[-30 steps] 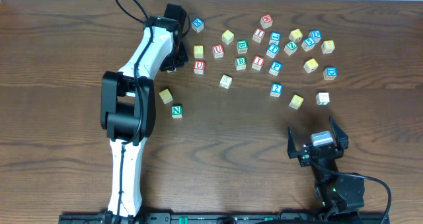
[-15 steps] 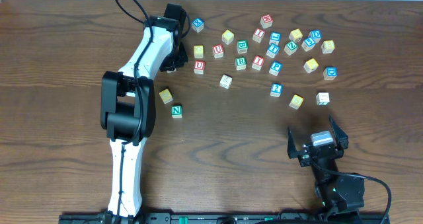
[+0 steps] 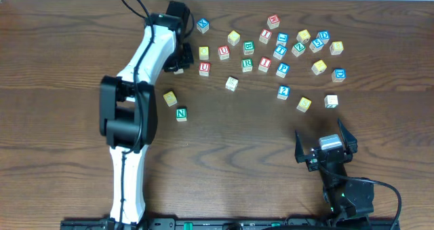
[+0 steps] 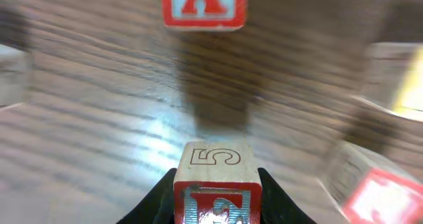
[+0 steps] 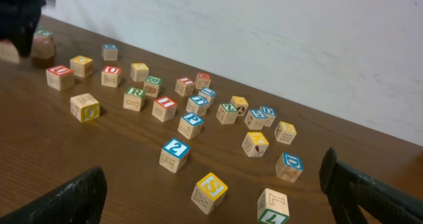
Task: Spell out NEURIPS
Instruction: 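Lift the E block and carry it toward the green N block, then lower the E block onto the table right of the N block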
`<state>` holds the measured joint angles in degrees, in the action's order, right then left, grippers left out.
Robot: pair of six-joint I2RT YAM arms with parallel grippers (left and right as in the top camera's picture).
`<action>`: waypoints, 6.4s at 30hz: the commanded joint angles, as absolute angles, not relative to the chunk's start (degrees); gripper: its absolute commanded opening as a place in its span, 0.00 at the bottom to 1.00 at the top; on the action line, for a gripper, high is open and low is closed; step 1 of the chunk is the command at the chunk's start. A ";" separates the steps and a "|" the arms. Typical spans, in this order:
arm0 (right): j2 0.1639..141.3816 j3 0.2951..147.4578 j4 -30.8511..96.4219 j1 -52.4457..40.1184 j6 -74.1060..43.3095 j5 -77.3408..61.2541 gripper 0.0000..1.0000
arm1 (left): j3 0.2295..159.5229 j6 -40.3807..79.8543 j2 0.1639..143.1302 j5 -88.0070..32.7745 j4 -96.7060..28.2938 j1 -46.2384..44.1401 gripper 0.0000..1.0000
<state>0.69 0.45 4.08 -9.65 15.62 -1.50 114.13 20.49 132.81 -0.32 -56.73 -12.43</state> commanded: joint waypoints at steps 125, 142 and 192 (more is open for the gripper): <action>0.38 0.32 4.29 -8.93 14.83 -1.04 0.99 | 60.82 26.44 105.49 5.17 -28.42 -28.40 0.08; 0.38 0.32 4.29 -8.93 14.83 -1.02 0.99 | 60.82 26.46 105.49 5.17 -28.82 -28.40 0.14; 0.38 0.32 4.29 -8.93 14.83 -1.04 0.99 | 62.22 25.56 105.19 4.54 -29.61 -28.40 0.40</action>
